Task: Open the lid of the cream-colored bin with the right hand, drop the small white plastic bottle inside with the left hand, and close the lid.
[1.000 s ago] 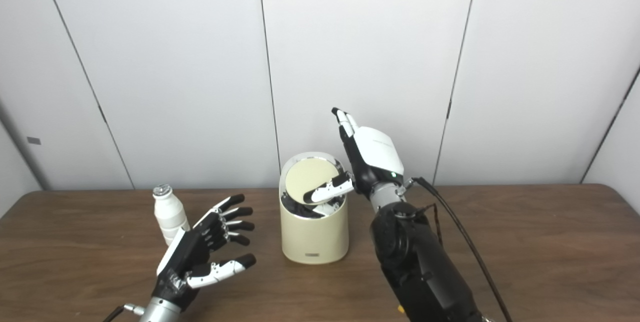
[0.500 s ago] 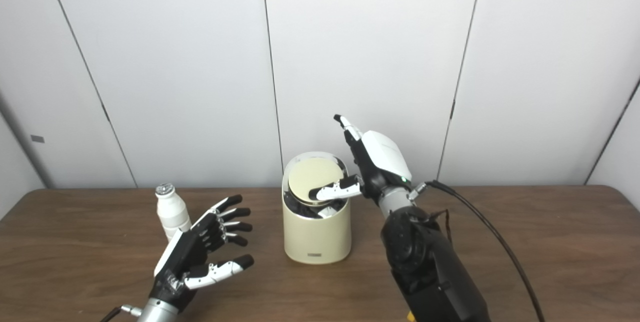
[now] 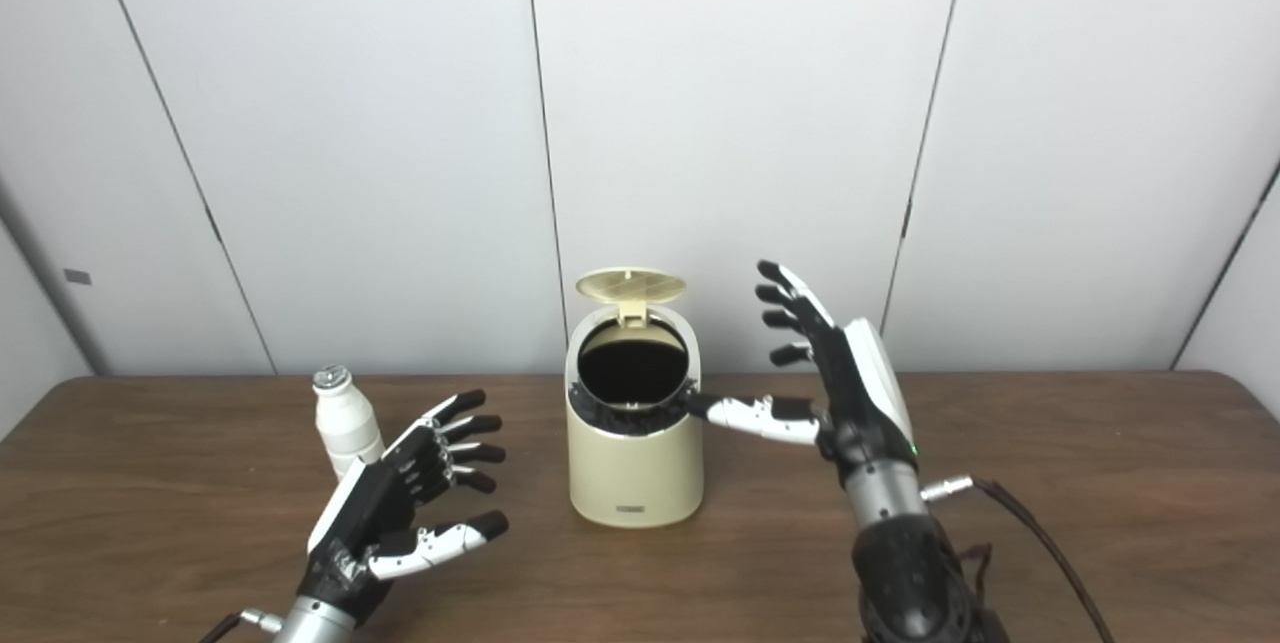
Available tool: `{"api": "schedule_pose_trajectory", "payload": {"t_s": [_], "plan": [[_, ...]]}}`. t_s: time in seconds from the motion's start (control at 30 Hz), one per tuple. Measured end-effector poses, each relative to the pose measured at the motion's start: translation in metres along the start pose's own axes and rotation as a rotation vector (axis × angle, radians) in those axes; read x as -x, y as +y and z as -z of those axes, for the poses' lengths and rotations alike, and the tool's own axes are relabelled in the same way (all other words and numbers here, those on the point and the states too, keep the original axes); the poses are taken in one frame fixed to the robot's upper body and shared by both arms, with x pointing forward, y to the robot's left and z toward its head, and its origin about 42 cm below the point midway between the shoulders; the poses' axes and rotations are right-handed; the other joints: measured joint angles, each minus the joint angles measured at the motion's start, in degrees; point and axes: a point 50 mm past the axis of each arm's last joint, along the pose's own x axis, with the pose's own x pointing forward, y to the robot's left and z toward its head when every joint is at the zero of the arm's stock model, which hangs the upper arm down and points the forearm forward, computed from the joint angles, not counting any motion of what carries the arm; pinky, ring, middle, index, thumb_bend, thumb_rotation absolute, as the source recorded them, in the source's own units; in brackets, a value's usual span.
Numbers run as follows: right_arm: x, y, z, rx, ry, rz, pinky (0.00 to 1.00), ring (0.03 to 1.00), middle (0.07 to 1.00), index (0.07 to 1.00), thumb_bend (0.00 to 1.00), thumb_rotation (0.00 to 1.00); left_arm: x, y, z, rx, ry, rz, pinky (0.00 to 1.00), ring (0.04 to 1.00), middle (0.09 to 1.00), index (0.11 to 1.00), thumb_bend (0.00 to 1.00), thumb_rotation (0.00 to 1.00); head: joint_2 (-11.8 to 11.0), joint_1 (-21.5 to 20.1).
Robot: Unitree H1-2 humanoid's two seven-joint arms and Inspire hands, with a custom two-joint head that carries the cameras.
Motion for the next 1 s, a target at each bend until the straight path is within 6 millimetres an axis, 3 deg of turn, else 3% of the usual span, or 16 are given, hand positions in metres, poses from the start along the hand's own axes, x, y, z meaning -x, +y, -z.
{"api": "schedule_pose_trajectory", "payload": {"t_s": [0.17, 0.77, 1.0], "plan": [[0.024, 0.000, 0.031, -0.035, 0.066, 0.009, 0.75, 0.827, 0.854, 0.871, 0.80, 0.25, 0.000, 0.000, 0.000, 0.004, 0.001, 0.006, 0.62, 0.733, 0.822, 0.900, 0.75, 0.10, -0.09, -0.18], [0.057, 0.014, 0.064, -0.105, 0.085, 0.007, 0.74, 0.816, 0.861, 0.851, 0.86, 0.31, 0.004, 0.000, 0.000, -0.015, 0.025, 0.006, 0.60, 0.709, 0.804, 0.849, 0.73, 0.10, -0.44, 0.70], [0.057, 0.011, 0.065, -0.108, 0.061, 0.014, 0.76, 0.828, 0.869, 0.867, 0.82, 0.26, 0.010, 0.004, -0.022, -0.093, -0.029, -0.055, 0.57, 0.673, 0.738, 0.786, 0.72, 0.08, -1.58, 10.01]]}}
